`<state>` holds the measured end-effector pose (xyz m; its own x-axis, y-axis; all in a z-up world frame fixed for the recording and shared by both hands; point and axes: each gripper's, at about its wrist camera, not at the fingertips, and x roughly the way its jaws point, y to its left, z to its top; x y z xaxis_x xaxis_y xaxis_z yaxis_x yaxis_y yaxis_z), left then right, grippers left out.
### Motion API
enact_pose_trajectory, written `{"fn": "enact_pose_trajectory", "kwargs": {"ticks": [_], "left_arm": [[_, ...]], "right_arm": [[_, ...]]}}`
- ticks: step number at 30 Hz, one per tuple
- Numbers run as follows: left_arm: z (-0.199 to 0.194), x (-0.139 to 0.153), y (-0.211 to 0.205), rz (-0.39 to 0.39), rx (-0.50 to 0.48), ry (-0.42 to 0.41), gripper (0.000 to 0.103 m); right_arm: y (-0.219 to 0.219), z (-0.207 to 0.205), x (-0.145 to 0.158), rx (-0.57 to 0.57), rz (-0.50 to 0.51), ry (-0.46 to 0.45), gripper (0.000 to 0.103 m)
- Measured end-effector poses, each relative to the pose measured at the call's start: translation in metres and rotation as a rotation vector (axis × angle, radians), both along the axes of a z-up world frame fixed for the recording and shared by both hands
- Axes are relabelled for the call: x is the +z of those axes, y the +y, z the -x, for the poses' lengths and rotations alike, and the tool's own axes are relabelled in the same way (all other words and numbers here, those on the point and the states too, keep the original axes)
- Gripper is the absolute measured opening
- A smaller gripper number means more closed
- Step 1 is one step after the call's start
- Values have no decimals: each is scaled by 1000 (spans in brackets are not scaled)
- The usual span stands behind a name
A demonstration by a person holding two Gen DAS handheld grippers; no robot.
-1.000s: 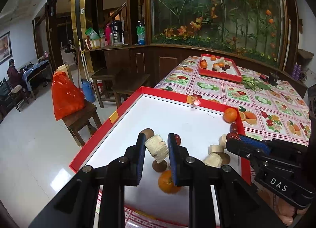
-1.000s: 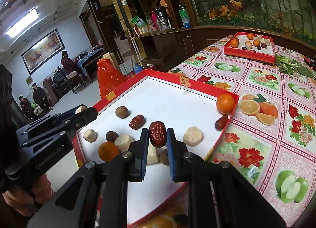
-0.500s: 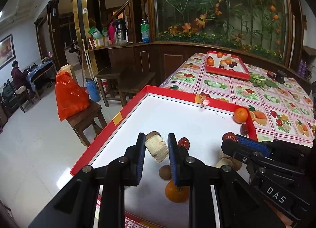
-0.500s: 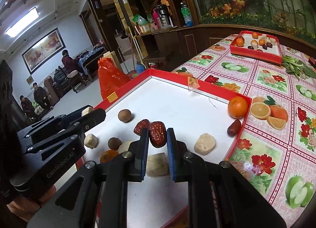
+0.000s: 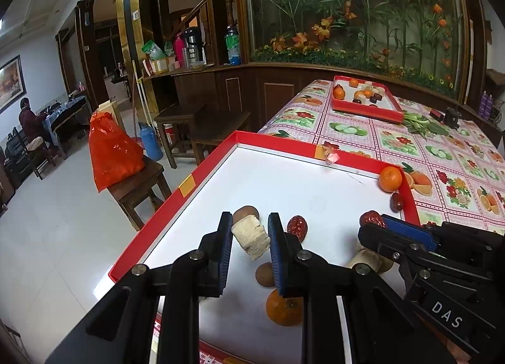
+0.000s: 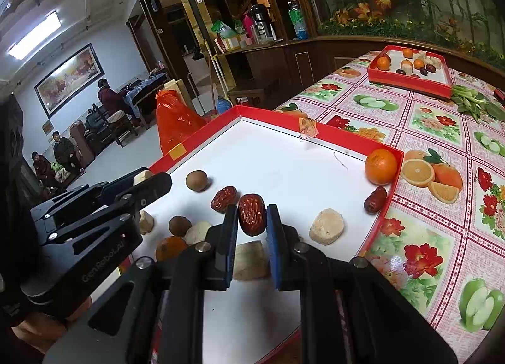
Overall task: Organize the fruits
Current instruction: 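Lower the date and pale cube into the tray and open both tools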
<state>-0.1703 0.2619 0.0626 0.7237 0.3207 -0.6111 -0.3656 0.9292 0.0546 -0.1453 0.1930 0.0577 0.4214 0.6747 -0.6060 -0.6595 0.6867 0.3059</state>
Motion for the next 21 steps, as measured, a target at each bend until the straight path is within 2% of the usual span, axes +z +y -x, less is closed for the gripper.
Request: {"fn": "enact_pose_trajectory", "kwargs": {"ticks": [21], "left_arm": [[-2, -7, 1, 1, -2, 12, 21]], "right_arm": [[1, 1, -4, 0, 8, 2, 20]]}}
